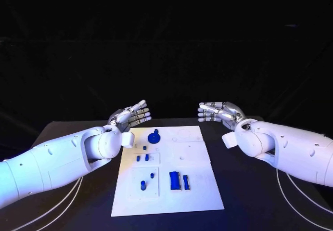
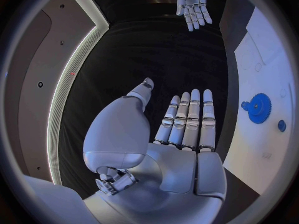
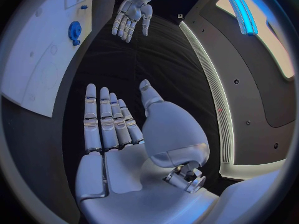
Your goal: Assemble the parts on the task board
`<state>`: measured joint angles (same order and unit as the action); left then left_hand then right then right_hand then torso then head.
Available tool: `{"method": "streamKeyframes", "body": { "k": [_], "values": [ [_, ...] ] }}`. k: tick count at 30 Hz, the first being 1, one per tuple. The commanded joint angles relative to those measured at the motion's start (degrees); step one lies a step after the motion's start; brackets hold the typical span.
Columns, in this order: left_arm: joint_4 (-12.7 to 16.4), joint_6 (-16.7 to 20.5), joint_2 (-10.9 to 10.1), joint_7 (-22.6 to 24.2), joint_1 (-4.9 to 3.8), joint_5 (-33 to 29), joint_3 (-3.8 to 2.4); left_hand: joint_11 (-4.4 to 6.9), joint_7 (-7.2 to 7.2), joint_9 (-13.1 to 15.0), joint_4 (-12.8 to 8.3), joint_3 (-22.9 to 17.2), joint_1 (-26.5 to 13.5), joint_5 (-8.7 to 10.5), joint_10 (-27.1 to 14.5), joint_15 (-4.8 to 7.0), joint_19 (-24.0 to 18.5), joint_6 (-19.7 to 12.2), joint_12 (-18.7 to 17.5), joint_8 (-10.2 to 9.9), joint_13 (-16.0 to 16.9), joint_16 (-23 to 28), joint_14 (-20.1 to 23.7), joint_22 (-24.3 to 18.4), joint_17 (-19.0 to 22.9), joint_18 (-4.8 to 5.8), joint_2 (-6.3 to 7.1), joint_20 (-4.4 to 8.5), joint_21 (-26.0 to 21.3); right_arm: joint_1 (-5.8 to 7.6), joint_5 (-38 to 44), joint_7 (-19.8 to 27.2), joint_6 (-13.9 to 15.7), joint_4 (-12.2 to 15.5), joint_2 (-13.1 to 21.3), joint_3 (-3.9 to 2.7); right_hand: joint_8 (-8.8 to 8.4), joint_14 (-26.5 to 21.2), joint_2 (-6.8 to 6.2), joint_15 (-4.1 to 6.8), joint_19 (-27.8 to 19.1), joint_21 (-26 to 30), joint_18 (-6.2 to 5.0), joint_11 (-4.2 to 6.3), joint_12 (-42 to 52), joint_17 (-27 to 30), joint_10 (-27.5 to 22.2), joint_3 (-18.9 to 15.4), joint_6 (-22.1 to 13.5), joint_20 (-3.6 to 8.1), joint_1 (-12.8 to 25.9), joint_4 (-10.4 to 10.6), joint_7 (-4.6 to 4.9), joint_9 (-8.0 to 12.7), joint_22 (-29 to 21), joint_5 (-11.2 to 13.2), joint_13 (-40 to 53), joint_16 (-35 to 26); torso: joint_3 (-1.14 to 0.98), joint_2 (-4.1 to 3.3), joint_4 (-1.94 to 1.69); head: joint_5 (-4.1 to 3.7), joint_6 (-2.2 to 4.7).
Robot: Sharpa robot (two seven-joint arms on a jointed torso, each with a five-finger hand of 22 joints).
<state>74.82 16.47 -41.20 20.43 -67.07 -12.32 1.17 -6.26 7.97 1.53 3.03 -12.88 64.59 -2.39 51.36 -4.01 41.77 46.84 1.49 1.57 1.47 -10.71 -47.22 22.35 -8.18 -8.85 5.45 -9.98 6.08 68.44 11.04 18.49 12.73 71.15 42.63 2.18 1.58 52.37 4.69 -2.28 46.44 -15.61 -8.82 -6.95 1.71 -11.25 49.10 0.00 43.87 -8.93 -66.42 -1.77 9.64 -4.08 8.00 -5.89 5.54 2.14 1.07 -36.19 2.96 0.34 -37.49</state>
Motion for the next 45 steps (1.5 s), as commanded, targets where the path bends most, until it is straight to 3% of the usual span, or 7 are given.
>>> {"method": "streamKeyframes", "body": {
  "k": [1,4,5,15,17,20,45],
  "values": [
    [1.33,3.00,-0.20,1.24,0.50,1.51,-0.15,1.98,-2.54,-1.53,-3.03,4.09,-20.61,2.39,-16.38,4.01,-13.32,-14.94,-1.49,-1.57,-1.47,3.41,15.06,-7.13,2.60,2.66,-5.45,3.18,-1.92,-0.56,-0.92,1.21,2.97,1.44,0.04,-0.16,-1.58,-16.85,-4.69,2.28,-14.95,5.04,2.64,2.25,-1.71,3.61,-15.82,0.00,-14.12,2.88,21.37,1.77,-3.10,4.08,-2.58,5.89,-5.54,-2.14,-0.31,1.48,-0.90,-0.08,0.86],
    [3.50,6.88,-0.71,2.52,1.51,3.21,-0.31,6.26,-3.24,-1.53,-3.03,5.14,-26.23,2.39,-20.85,4.01,-16.97,-19.02,-1.49,-1.57,-1.47,4.34,19.18,-9.08,3.31,3.27,-5.45,4.04,-6.08,-1.61,-2.30,2.59,6.85,3.81,0.32,-0.44,-1.58,-21.11,-4.69,2.28,-18.72,6.30,3.27,2.82,-1.71,4.54,-19.81,0.00,-17.69,3.60,26.77,1.77,-3.87,4.08,-3.22,5.89,-5.54,-2.14,-0.69,3.24,-1.92,-0.21,1.98],
    [4.26,8.23,-0.90,2.96,1.86,3.81,-0.37,6.26,-3.42,-1.53,-3.03,5.46,-27.73,2.39,-22.03,4.01,-17.93,-20.09,-1.49,-1.57,-1.47,4.57,20.28,-9.59,3.50,3.27,-5.45,4.28,-6.08,-1.98,-2.78,3.07,8.20,4.64,0.41,-0.53,-1.58,-22.32,-4.69,2.28,-19.78,6.65,3.27,6.95,-1.71,4.79,-20.92,0.00,-18.69,3.80,28.28,1.77,-4.10,4.08,-3.41,5.89,-5.54,-2.14,-0.78,3.65,-2.16,-0.24,2.24],
    [12.55,23.04,-2.88,7.84,5.72,10.30,-0.98,6.26,-7.97,-1.53,-3.03,7.84,-39.70,2.39,-31.58,4.01,-25.68,-28.78,-1.49,-1.57,-1.47,6.54,29.04,-13.74,8.18,4.47,-5.45,9.98,-6.08,-6.38,-8.55,8.82,24.40,14.54,1.56,-1.68,-1.58,-32.14,-4.69,2.28,-28.45,9.57,4.52,6.95,-1.71,6.90,-30.08,0.00,-26.91,8.93,40.70,1.77,-9.64,4.08,-8.00,5.89,-5.54,-2.14,-1.07,5.01,-2.96,-0.34,3.11],
    [13.77,25.22,-3.17,8.56,6.28,11.25,-1.07,6.26,-7.97,-1.53,-3.03,8.28,-41.95,2.39,-33.35,4.01,-27.05,-30.42,-1.49,-1.57,-1.47,10.71,30.68,-14.51,8.18,8.85,-5.45,9.98,-6.08,-7.13,-9.53,9.80,27.16,16.23,1.76,-1.88,-1.58,-33.79,-4.69,2.28,-29.95,10.07,4.76,6.95,-1.71,11.25,-31.67,0.00,-28.24,8.93,42.81,1.77,-9.64,4.08,-8.00,5.89,-5.54,-2.14,-1.07,5.01,-2.96,-0.34,3.11],
    [14.74,26.94,-3.40,9.13,6.73,12.01,-1.14,6.26,-7.97,-1.53,-3.03,8.74,-44.60,2.39,-35.46,4.01,-28.81,-32.34,-1.49,-1.57,-1.47,10.71,32.62,-15.44,8.18,8.85,-5.45,9.98,-6.08,-7.79,-10.40,10.67,29.60,17.72,1.93,-2.05,-1.58,-35.98,-4.69,2.28,-31.90,10.71,8.82,6.95,-1.71,11.25,-33.76,0.00,-30.09,8.93,45.59,1.77,-9.64,4.08,-8.00,5.89,-5.54,-2.14,-1.07,5.01,-2.96,-0.34,3.11],
    [15.13,27.64,-3.49,9.36,6.91,12.32,-1.17,6.26,-7.97,-1.53,-3.03,12.88,-57.41,2.39,-45.71,4.01,-37.05,-41.62,-1.49,-1.57,-1.47,10.71,41.95,-22.35,8.18,8.85,-5.45,9.98,-6.08,-8.28,-11.04,11.31,31.39,18.81,2.06,-2.18,-1.58,-46.37,-4.69,2.28,-40.98,15.61,8.82,6.95,-1.71,11.25,-43.51,0.00,-38.80,8.93,58.79,1.77,-9.64,4.08,-8.00,5.89,-5.54,-2.14,-1.07,5.01,-2.96,-0.34,3.11]
  ]
}}
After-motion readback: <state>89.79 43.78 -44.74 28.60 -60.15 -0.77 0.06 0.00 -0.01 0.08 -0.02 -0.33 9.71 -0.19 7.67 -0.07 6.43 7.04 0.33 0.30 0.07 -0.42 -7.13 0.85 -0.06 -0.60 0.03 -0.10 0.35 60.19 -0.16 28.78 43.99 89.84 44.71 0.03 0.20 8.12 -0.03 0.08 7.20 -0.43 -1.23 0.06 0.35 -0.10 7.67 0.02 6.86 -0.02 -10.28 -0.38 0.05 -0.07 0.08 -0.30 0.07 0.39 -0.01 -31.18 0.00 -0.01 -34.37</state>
